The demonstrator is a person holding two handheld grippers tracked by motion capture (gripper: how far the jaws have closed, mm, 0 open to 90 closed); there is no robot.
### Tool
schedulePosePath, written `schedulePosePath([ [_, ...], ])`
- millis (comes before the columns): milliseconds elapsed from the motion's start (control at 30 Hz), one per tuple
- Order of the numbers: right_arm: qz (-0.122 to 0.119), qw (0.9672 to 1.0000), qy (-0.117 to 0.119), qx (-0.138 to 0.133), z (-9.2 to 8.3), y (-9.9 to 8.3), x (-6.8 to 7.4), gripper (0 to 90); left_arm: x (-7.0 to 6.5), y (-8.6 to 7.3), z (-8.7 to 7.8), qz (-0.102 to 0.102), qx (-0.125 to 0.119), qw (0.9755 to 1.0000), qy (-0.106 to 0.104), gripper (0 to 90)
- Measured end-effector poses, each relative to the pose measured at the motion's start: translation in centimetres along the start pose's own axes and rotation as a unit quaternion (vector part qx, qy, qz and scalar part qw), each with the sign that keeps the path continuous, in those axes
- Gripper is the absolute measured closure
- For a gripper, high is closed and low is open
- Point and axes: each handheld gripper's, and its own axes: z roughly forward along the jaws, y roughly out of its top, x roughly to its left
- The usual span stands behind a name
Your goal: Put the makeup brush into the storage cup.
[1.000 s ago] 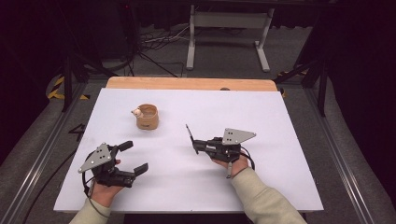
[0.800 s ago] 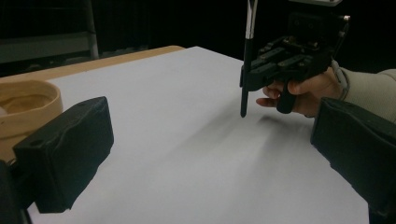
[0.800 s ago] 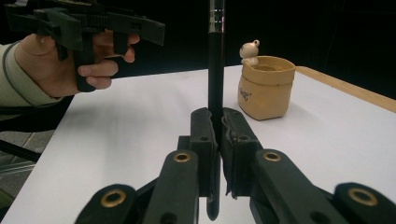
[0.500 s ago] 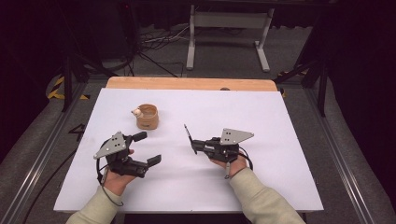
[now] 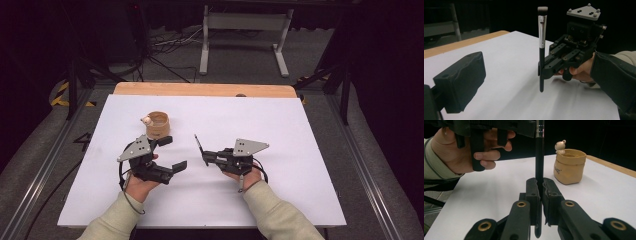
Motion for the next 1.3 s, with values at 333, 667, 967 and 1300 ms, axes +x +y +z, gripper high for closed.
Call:
schedulePosePath([
  [333, 0.002, 1.0, 0.001, 0.003, 0.3, -0.4, 0.1, 83.9, -0.2, 0.4, 1.8, 0.011, -0.004, 0.9998, -0.015, 12.3],
  [667, 0.001, 1.0, 0.005, 0.0, 0.7, -0.6, 0.3, 83.9, -0.2, 0.0, 3.0, 0.025, 0.007, 0.999, -0.036, 38.9],
  [967, 0.002, 1.0, 0.008, 0.004, 1.0, -0.6, 0.5, 83.9, -0.2, -0.2, 3.6, 0.031, 0.014, 0.9992, -0.02, 59.9],
  [1300, 0.001, 0.9999, 0.011, 0.007, 1.1, -0.7, 0.7, 83.9, -0.2, -0.2, 3.4, 0.032, 0.017, 0.9992, -0.016, 79.9],
])
